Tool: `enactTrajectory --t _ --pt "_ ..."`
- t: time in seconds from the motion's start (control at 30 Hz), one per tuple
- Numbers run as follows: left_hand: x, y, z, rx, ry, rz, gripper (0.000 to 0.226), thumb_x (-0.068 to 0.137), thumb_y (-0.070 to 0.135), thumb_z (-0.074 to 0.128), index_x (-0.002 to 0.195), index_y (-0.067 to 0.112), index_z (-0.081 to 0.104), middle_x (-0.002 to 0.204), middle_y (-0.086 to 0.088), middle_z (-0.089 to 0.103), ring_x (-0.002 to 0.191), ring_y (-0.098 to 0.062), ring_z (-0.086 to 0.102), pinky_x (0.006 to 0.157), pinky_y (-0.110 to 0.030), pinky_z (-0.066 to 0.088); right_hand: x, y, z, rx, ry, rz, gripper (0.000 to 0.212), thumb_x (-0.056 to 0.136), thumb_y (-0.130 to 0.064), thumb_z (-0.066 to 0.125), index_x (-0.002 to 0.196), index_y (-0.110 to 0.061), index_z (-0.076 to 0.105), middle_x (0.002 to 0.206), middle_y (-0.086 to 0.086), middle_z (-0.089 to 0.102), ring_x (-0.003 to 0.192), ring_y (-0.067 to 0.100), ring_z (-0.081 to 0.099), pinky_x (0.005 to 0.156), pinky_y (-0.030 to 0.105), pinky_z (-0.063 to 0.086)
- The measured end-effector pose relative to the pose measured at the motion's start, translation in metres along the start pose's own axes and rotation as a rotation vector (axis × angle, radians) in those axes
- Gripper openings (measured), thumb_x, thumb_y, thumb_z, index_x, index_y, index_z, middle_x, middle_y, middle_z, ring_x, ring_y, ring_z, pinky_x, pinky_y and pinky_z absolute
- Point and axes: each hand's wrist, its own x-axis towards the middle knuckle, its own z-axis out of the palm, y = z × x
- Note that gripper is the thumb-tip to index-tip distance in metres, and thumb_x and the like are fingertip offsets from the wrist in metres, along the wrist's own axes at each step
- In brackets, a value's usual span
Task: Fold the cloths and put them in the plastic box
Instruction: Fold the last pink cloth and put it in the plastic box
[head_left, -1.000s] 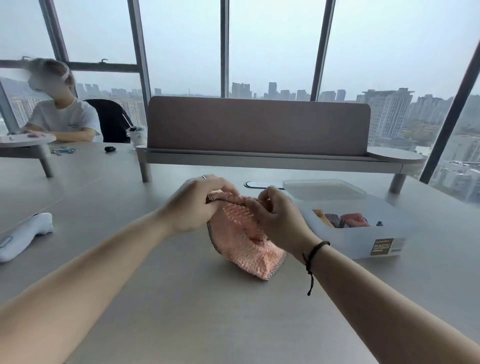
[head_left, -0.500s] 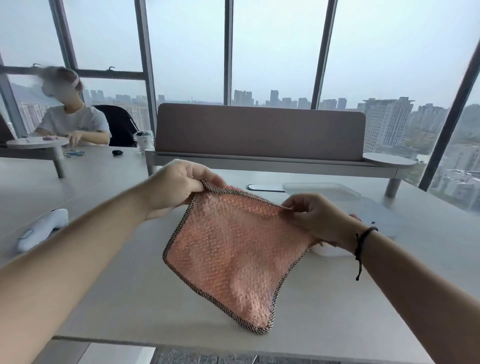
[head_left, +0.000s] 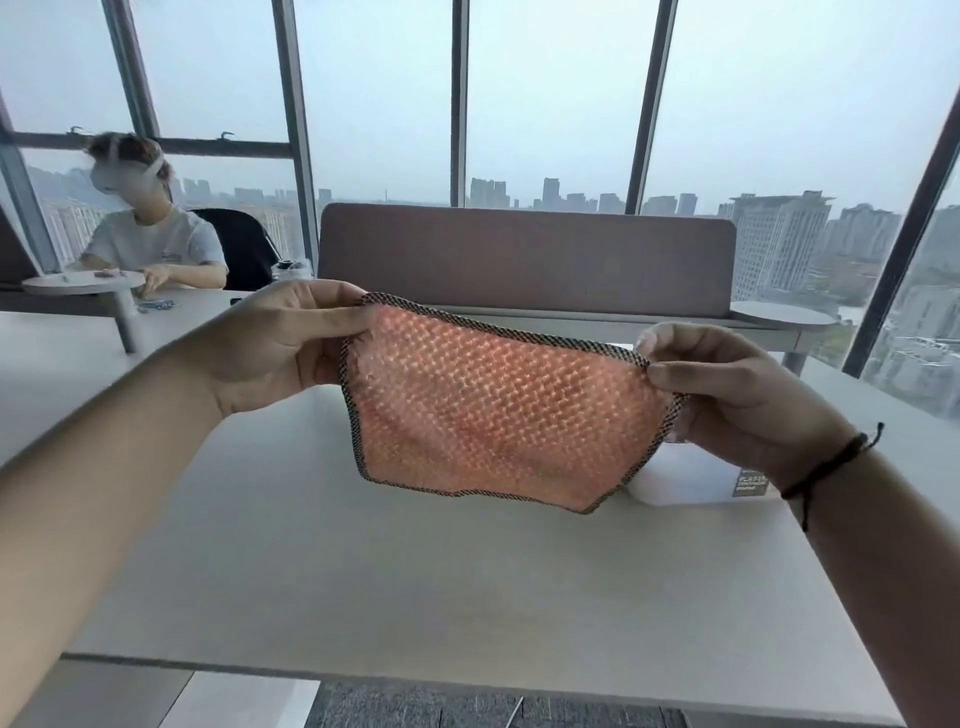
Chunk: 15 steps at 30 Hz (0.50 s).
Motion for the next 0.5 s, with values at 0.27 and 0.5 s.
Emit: enactTrajectory --t 0.27,0.5 --pt "0.021 -0.038 -0.008 0.053 0.067 -0.123 0.045 0.053 0.047 0.092 0.08 0.019 0.07 0.076 0.0 0.067 0.063 -0.012 0.063 0.057 -0.026 0.056 0.049 0.023 -0.027 -0.201 0.347 0.111 0.02 0.074 -0.006 0.074 0.089 -0.015 0.063 0.062 0.002 0.054 0.033 0.007 0.031 0.037 0.017 0.015" --pt "0.042 -0.154 -0.028 0.25 0.363 -0.451 0.014 0.084 0.03 0.077 0.087 0.017 0.07 0.076 -0.004 0.061 0.058 -0.013 0.053 0.046 -0.02 0.039 0.084 0.127 -0.037 -0.382 0.599 0.327 0.016 0.083 0.007 0.07 0.093 -0.004 0.064 0.071 0.011 0.06 0.043 0.015 0.06 0.041 0.024 0.053"
